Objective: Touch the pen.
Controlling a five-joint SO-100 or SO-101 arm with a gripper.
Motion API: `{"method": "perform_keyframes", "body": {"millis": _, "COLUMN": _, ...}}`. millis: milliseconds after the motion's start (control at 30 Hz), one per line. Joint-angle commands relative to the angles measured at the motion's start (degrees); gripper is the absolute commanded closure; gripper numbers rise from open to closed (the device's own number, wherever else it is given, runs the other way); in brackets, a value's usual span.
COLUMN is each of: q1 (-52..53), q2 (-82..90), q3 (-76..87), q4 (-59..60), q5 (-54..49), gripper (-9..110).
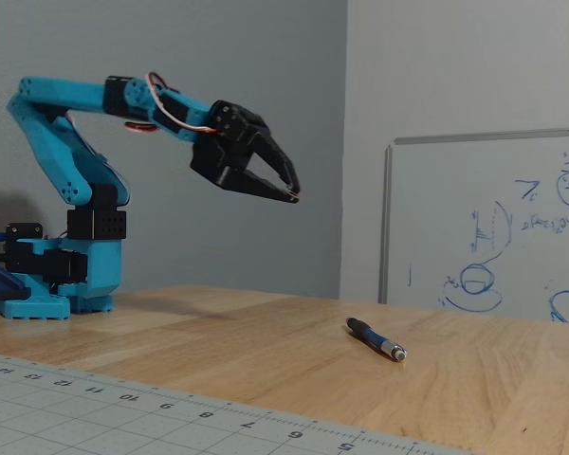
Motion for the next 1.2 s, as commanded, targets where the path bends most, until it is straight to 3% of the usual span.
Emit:
{"method": "perform_keyframes", "body": {"millis": 0, "q1": -0.3, "q2": -12.7, "q3": -15.2, "q4": -1.8, "q5": 0.7, "gripper": 101}}
{"method": "perform_keyframes", "body": {"millis": 500, "q1": -0.7, "q2": -49.6, "q3": -37.1, "q4": -1.9, "q5": 0.7, "gripper": 101}}
{"method": "perform_keyframes", "body": {"millis": 1167, "q1": -6.8, "q2": -55.7, "q3": -41.8, "q4": -2.0, "q5": 0.7, "gripper": 101}}
